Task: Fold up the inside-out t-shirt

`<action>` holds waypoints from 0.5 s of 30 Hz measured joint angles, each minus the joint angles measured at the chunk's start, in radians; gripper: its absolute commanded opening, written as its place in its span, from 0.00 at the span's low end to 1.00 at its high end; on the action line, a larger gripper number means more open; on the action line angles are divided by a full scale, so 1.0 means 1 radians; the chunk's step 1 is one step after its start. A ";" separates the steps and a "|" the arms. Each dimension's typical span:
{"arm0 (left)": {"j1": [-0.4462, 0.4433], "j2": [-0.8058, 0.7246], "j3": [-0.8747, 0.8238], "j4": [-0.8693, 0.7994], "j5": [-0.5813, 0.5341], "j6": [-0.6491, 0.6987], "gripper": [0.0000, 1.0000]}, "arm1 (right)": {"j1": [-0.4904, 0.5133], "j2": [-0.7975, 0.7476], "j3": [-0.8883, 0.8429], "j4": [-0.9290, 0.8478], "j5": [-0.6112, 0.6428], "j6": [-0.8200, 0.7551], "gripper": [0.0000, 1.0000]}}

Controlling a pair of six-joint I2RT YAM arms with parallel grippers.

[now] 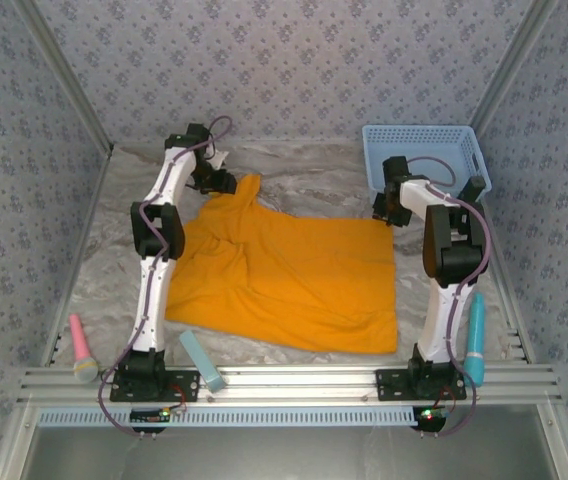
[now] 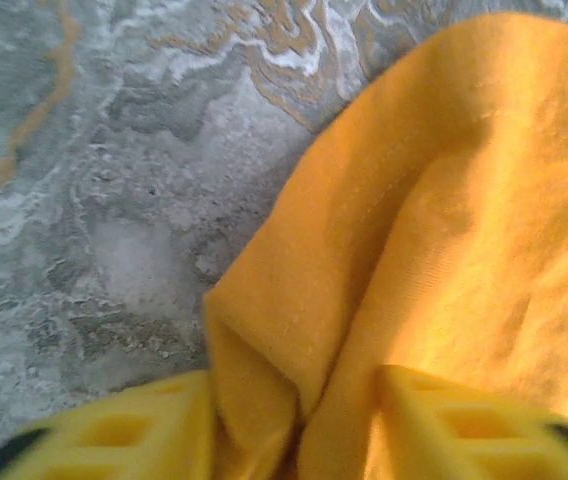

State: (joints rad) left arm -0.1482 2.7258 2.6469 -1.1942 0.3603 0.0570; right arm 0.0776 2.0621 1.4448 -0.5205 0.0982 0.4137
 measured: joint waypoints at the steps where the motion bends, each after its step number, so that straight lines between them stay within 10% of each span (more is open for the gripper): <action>1: 0.000 0.003 0.001 -0.006 0.007 0.003 0.18 | 0.000 0.000 -0.001 0.000 0.001 -0.002 0.16; 3: 0.000 0.009 0.002 -0.016 0.024 0.008 0.12 | 0.000 -0.001 -0.003 0.000 0.014 0.002 0.00; 15: 0.011 -0.247 -0.411 0.258 0.170 0.165 0.00 | -0.022 -0.092 -0.040 0.039 -0.111 -0.061 0.00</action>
State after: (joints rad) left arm -0.1375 2.4786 2.2356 -0.9363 0.5301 0.2218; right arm 0.0559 1.9705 1.4044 -0.4816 -0.0124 0.3527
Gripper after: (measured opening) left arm 0.057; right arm 0.059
